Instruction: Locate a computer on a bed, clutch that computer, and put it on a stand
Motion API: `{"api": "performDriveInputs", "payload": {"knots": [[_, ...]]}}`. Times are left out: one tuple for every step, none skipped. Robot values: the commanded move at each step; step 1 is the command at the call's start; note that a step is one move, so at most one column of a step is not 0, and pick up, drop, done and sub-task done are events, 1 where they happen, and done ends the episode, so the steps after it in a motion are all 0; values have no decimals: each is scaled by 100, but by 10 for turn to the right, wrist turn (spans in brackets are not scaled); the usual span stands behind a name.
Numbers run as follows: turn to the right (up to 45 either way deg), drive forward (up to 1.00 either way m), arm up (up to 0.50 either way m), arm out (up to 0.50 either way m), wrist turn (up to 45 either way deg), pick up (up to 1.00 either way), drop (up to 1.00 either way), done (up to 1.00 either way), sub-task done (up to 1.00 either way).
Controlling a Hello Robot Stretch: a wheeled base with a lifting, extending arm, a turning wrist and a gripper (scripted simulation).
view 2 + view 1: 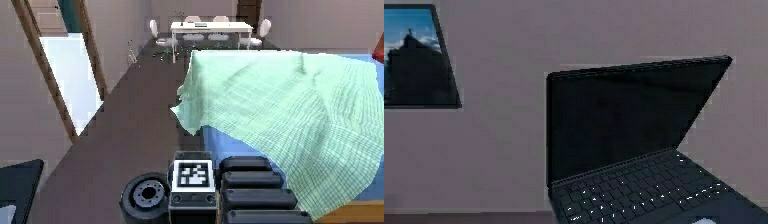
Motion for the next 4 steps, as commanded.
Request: {"api": "performDriveInputs", "payload": {"knots": [[450, 0, 0, 0, 0, 0, 0, 0, 0], [240, 0, 0, 0, 0, 0, 0, 0, 0], [0, 100, 0, 0, 0, 0, 0, 0, 0], [0, 90, 0, 0, 0, 0, 0, 0, 0]]}}
